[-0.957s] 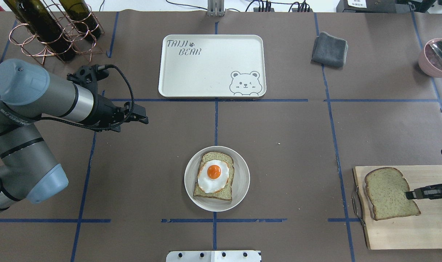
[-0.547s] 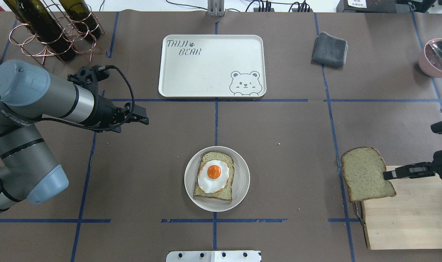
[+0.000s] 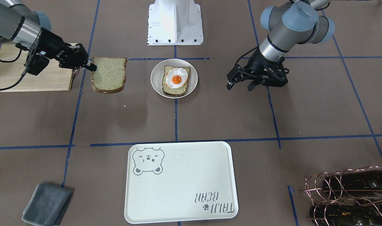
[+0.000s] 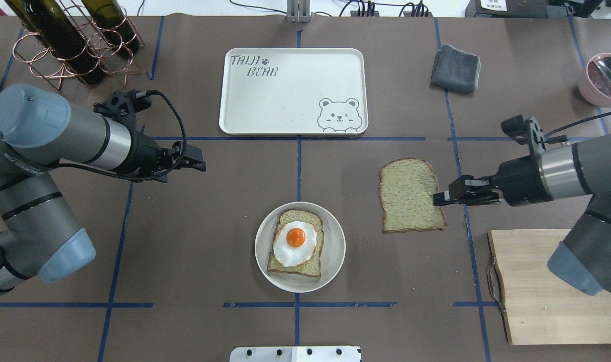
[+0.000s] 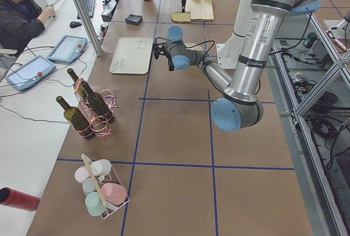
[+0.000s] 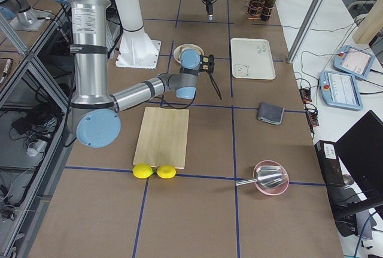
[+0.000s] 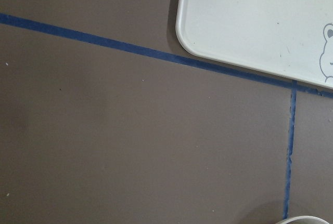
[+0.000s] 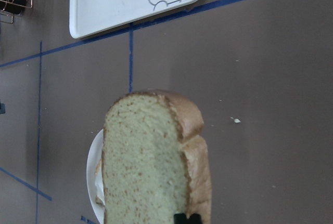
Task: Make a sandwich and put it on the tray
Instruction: 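Lift the bread slice and carry it over the egg toast plate, then lower the bread onto the egg toast and open the right gripper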
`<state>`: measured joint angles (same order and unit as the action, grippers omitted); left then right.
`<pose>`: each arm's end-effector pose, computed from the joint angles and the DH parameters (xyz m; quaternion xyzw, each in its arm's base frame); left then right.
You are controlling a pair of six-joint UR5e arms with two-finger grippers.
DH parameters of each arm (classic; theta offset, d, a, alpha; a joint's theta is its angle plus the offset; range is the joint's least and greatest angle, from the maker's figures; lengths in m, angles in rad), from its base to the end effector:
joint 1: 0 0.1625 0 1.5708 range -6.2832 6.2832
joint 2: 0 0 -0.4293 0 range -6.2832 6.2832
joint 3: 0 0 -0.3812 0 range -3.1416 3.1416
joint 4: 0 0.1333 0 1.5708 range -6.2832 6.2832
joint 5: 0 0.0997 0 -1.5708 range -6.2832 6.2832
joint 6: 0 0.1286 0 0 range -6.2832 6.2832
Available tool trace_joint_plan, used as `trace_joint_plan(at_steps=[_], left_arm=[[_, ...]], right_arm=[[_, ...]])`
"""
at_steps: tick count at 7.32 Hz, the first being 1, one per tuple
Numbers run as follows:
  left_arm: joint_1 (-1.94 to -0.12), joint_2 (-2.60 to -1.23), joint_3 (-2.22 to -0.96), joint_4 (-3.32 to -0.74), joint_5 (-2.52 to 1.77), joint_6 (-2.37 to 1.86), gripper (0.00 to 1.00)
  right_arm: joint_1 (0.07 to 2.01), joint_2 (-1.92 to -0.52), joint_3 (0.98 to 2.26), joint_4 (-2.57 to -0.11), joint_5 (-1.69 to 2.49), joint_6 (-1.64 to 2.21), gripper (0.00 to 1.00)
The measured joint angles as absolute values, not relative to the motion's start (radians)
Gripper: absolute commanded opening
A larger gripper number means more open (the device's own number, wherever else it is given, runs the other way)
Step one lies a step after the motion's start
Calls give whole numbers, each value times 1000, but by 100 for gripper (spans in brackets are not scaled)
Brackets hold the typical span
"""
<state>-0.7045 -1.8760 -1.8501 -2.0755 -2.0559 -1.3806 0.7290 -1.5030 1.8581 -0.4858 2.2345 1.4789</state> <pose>0.4050 -0.4405 0.3260 0.0323 0.5423 -0.0908 0.8346 -0.3368 -0.3733 0.3726 0.0242 -0.6694 0.0186 0.7423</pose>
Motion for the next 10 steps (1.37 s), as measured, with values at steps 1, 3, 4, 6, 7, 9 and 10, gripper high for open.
trace_joint_plan(at_steps=[1,3,4,6,7,9,10], left_arm=[[-704,-1876,-1849,-2075,-2056,-1381,100],[-704,-1876,-1848,-2076,-2055,-1380,100],[-704,-1876,-1848,-2076,-2056,-1380,100],[-704,-1875,-1848,-2076,-2056,-1379,100],[-704,-1875,-1848,-2076,-2056,-1379,100],[-704,-1875,-1845,-2076,-2057,-1379,100],[-704,-1875,-1843,-2076,-2057,-1379,100]], right_arm=[[653,-1439,1858,-534,2147,1507,0],[514,-1324,1855,-652,1988,1537,0],[462,-1279,1852,-709,1931,1541,0],[395,-1228,1842,-793,1854,1540,0],[376,-1220,1831,-812,1834,1537,0],[355,-1215,1803,-821,1801,1531,29],[351,-1208,1793,-821,1792,1530,99]])
